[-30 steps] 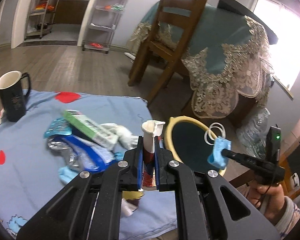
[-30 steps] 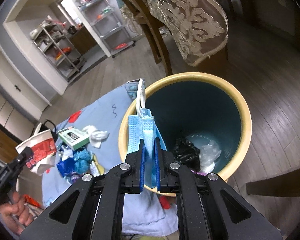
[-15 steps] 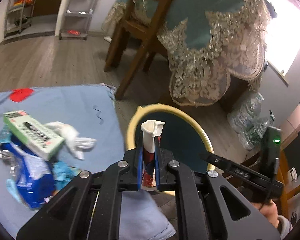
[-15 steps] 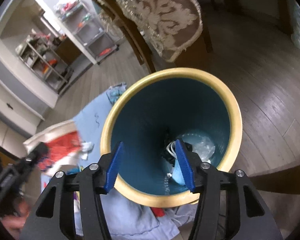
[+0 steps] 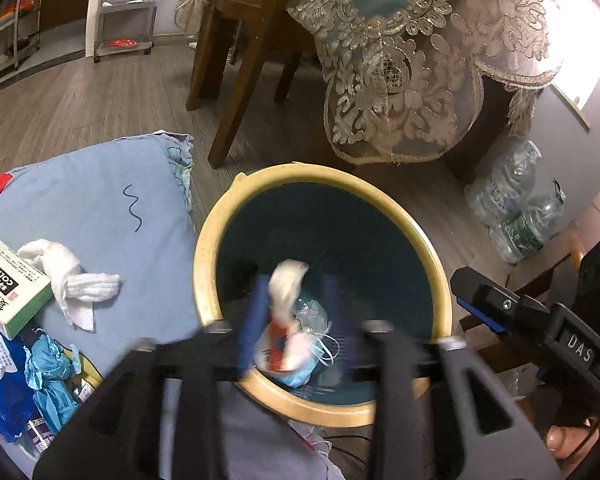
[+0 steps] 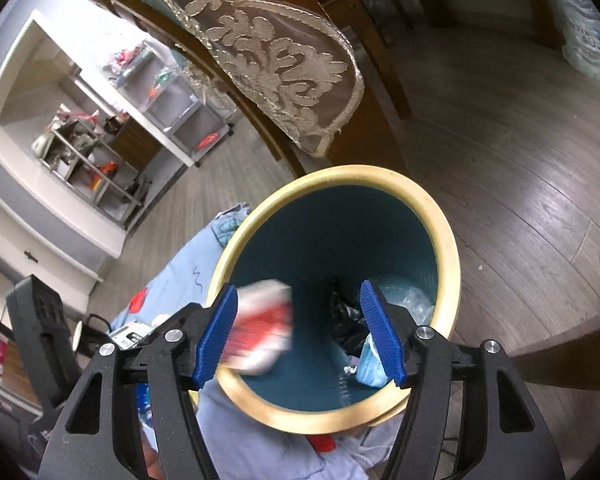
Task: Collect trash
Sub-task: 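Move the white tube over the bin and open the left tool, then move both open tools back over the trash pile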
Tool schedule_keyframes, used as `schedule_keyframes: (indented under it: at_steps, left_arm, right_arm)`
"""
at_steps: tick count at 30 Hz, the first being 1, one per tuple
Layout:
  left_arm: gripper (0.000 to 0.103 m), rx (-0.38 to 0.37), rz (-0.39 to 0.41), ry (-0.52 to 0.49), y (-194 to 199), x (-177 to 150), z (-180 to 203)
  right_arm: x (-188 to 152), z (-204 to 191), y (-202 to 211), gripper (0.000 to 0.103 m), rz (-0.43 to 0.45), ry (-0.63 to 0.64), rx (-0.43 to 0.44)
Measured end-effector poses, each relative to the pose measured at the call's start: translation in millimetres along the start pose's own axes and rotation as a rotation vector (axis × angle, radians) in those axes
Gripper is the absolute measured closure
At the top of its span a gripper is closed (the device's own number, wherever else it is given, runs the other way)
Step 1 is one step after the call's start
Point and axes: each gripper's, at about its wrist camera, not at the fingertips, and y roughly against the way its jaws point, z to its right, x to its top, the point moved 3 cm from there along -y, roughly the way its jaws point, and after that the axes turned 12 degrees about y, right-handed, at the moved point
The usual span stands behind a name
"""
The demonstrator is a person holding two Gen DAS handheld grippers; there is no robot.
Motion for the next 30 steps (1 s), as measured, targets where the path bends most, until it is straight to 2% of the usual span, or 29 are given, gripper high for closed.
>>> schedule_keyframes:
  at_steps: [1,11,16,30]
  left_arm:
    - [0.042,0.005,0.013,-0.003,3,-1,0]
    - [0.033,0.004,0.071,0.024,47,-4,-20]
    - [0.023,0.019,0.12,0.021,83,-5,-39]
    - [0.019,0.117,0.193,0.066,161,-19,-129]
  right_arm:
    - [0,0,0,0.037,0.0,0.0,0.0]
    - [-1,-7,1,0.033,0.004,0.022,-0.004]
    - [-3,-15,1,0.03,0.0,0.056,-0.009]
    - [-12,-54,-5,0.026,-0.014,0.247,-0.071]
